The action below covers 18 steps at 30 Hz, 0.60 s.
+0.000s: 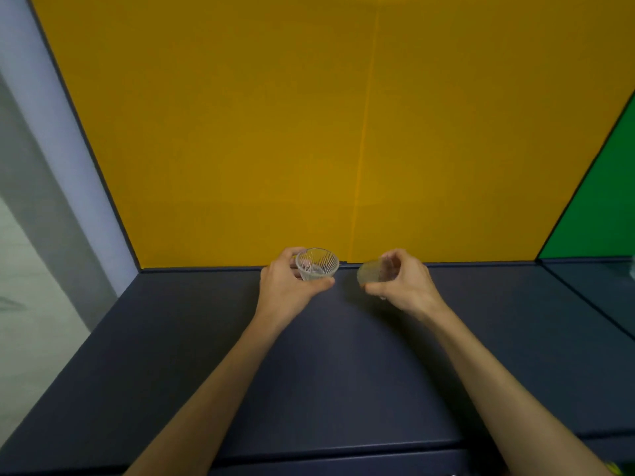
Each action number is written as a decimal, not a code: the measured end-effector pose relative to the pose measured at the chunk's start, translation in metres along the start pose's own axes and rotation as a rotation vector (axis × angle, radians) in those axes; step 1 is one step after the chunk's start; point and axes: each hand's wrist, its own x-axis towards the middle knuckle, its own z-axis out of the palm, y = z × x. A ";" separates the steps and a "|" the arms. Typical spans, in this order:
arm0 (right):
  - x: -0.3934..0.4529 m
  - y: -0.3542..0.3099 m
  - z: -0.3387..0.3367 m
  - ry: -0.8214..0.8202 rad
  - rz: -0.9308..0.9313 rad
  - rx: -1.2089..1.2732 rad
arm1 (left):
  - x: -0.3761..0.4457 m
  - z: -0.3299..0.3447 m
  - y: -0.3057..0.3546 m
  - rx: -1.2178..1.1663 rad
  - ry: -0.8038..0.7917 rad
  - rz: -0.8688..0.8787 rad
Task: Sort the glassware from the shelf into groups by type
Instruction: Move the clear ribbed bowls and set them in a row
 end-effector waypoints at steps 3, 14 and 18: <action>-0.006 -0.001 -0.001 -0.017 -0.032 -0.032 | 0.000 0.004 0.000 -0.027 -0.015 0.005; -0.049 0.012 -0.048 0.114 0.043 -0.156 | -0.012 0.044 0.014 -0.108 -0.158 0.052; -0.070 0.027 -0.088 0.211 0.065 -0.158 | -0.023 0.075 0.043 -0.149 -0.225 0.102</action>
